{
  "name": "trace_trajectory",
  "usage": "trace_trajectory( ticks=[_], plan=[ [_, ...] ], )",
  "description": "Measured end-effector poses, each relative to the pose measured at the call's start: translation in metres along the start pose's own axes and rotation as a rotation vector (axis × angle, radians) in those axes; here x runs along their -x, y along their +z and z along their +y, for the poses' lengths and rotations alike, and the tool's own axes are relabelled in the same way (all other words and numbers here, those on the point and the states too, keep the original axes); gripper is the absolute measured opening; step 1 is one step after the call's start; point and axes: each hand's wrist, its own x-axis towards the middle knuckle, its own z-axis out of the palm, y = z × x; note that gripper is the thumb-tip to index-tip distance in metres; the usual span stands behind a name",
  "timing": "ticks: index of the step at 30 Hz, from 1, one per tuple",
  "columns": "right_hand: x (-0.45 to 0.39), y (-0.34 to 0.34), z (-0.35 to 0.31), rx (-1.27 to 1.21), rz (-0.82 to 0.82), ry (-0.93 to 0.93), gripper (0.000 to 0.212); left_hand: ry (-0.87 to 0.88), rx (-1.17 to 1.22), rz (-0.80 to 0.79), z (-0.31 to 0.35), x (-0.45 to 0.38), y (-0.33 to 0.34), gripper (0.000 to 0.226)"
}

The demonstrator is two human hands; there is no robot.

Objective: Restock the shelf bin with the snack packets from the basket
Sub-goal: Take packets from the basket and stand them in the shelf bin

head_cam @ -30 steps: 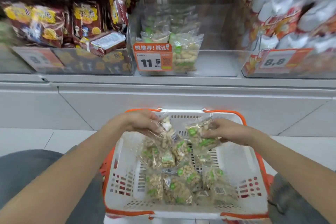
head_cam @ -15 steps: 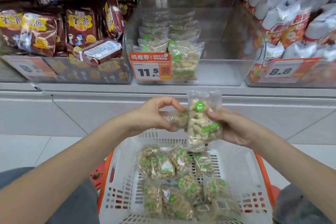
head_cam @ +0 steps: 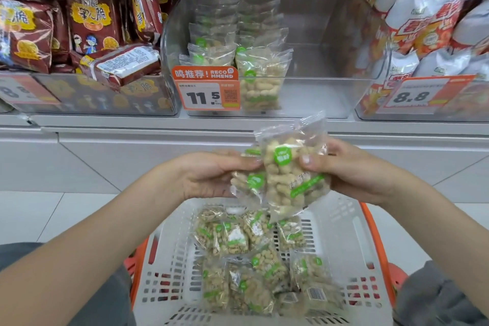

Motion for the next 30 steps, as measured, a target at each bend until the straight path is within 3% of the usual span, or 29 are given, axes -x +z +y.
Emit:
trace_trajectory(
  ticks=[5, 7, 14, 19, 22, 25, 30],
  plan=[
    [0.001, -0.009, 0.003, -0.057, 0.311, -0.003, 0.107, 0.266, -0.102, 0.326, -0.014, -0.002, 0.007, 0.045],
    [0.001, -0.007, 0.004, -0.074, 0.335, 0.002, 0.093, 0.307, -0.048, 0.361, -0.018, -0.003, 0.01, 0.046],
    [-0.004, 0.006, 0.004, -0.053, 0.29, -0.023, 0.045, 0.288, -0.004, 0.325, -0.023, -0.004, 0.014, 0.06],
    [-0.005, 0.002, 0.008, 0.058, 0.334, -0.008, 0.072, 0.185, -0.141, 0.191, -0.016, -0.003, 0.006, 0.055],
    [-0.002, -0.001, 0.004, 0.151, 0.307, -0.072, 0.053, 0.171, -0.296, 0.264, -0.006, 0.003, 0.004, 0.058],
    [0.002, -0.002, -0.006, 0.424, 0.233, -0.142, 0.04, 0.176, -0.509, 0.357, 0.005, 0.012, -0.007, 0.068],
    [0.007, 0.007, -0.015, 0.652, 0.103, -0.22, 0.04, 0.195, -0.631, 0.227, 0.013, 0.022, -0.005, 0.029]
  ],
)
